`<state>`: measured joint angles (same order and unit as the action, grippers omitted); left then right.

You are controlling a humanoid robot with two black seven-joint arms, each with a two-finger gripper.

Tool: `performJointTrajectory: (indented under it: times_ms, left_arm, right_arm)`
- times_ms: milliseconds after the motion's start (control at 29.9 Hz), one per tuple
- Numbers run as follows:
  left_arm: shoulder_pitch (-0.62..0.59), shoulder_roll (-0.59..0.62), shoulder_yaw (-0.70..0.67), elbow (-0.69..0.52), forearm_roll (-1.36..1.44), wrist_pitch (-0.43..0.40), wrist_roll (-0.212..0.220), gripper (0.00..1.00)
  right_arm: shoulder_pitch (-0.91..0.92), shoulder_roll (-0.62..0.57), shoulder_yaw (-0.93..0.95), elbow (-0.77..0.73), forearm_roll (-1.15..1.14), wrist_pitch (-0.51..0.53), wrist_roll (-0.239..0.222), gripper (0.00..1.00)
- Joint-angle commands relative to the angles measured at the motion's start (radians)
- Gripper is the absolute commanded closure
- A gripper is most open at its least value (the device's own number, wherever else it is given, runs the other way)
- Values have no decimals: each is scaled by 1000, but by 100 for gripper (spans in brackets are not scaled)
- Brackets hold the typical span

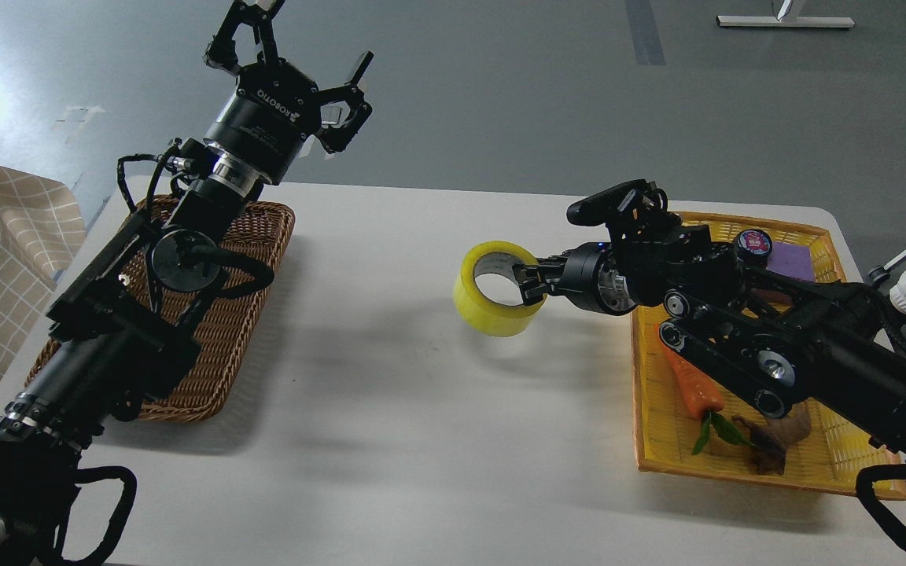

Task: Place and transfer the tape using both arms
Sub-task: 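Lift the tape roll with the right gripper and carry it toward the table center, then lower the tape roll onto the table and open the right gripper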

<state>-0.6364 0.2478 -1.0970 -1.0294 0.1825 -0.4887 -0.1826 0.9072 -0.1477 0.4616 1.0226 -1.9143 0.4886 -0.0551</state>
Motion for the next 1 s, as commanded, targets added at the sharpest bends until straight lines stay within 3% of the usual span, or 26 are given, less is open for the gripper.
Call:
performJointTrajectory:
  times_ms: [0, 435, 970]
  left_arm:
    - [-5, -1, 0, 0, 0, 0, 0, 2]
    - [-6, -1, 0, 0, -2, 0, 0, 2]
    - [-6, 1, -1, 0, -2, 0, 0, 2]
  right_arm:
    - [1, 51, -9, -59, 0, 0, 1, 100]
    - [10, 132, -12, -134, -2, 0, 0, 100]
    - [25, 148, -60, -207, -2, 0, 0, 100]
